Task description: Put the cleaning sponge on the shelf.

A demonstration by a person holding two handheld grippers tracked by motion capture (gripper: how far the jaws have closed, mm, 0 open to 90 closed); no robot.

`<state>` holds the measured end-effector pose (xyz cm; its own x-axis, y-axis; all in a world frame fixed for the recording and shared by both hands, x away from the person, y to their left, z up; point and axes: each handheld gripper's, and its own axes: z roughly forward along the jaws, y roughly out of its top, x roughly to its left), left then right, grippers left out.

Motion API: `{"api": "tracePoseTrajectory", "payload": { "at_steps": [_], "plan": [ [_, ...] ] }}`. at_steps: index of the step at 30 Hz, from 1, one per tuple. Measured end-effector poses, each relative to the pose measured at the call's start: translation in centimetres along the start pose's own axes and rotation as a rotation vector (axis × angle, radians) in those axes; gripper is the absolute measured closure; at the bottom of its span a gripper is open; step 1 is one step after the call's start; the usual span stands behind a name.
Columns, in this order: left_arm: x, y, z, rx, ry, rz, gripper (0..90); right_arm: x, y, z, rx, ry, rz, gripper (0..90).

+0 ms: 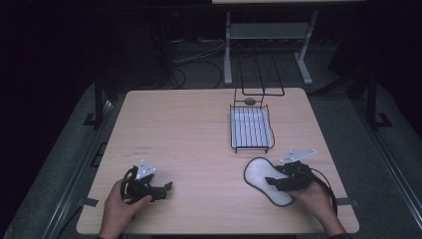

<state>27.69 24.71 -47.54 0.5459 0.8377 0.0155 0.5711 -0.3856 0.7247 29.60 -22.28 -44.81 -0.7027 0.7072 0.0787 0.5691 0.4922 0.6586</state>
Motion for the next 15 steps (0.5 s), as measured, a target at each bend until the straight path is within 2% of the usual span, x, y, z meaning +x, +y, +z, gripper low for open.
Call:
{"api": "tracePoseTrajectory", "payload": {
  "at_steps": [10,15],
  "plan": [
    [0.0,0.0,0.0,0.0,0.0,0.0,12.7,-0.26,0.12,-0.68,-0.033,-0.007,0.002,51.4],
    [0.0,0.0,0.0,0.0,0.0,0.0,12.7,-0.41,0.1,-1.05,-0.046,0.003,0.021,55.7]
  ]
}}
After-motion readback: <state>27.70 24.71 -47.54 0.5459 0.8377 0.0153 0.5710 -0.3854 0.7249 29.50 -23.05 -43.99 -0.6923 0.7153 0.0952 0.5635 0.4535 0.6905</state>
